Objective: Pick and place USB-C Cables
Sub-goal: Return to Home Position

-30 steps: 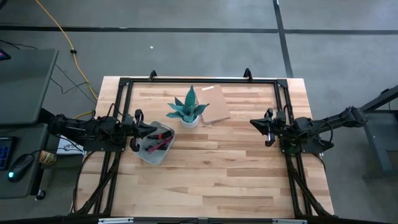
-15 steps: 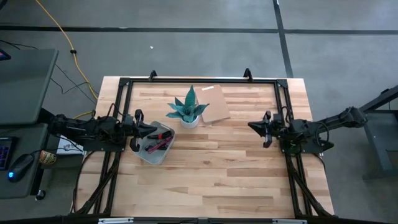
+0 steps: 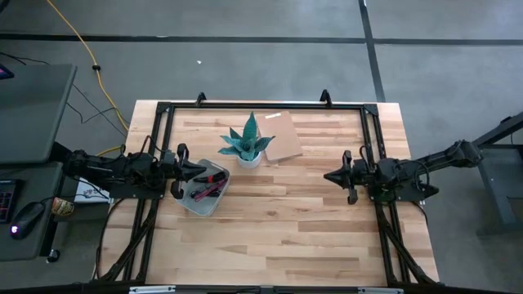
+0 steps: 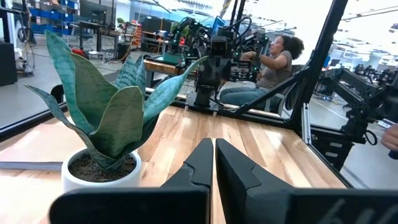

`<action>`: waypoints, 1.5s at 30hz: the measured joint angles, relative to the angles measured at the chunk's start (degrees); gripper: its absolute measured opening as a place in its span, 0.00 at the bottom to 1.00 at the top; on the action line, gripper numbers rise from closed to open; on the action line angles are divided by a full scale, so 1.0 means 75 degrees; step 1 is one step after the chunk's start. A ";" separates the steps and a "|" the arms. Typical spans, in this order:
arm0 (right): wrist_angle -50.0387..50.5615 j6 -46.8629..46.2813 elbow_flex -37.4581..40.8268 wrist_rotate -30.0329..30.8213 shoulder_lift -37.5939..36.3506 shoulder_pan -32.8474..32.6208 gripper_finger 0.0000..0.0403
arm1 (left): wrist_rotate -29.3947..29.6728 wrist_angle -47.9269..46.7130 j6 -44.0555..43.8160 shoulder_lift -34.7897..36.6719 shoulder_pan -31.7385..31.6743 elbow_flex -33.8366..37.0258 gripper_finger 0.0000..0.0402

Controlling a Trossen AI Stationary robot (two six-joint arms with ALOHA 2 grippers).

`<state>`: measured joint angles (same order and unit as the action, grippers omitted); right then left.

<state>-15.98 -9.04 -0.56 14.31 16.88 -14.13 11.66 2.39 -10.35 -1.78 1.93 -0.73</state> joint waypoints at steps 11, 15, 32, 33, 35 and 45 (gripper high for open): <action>0.0688 0.0175 0.0003 0.0238 -0.0006 0.0003 0.00 | 0.0003 0.0001 0.0000 0.0000 -0.0001 0.0000 0.00; 0.1040 0.0014 0.0003 0.0252 -0.0003 0.0002 0.00 | 0.0003 0.0003 0.0000 0.0000 0.0000 0.0000 0.00; 0.1422 0.0012 -0.0005 0.0252 -0.0006 0.0003 0.00 | 0.0009 0.0000 0.0000 0.0000 -0.0003 0.0000 0.00; 0.1422 0.0012 -0.0006 0.0252 -0.0003 0.0001 0.00 | 0.0009 0.0002 0.0000 0.0000 -0.0003 0.0000 0.00; 0.1422 0.0012 -0.0006 0.0250 -0.0005 0.0003 0.00 | 0.0006 0.0000 0.0000 0.0001 -0.0002 0.0000 0.00; 0.1429 0.0012 -0.0005 0.0232 -0.0110 -0.0003 0.00 | 0.0006 -0.0003 0.0000 0.0032 -0.0003 0.0000 0.00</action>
<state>-5.27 -8.95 -0.59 16.05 16.06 -14.15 11.70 2.37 -10.35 -1.54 1.91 -0.73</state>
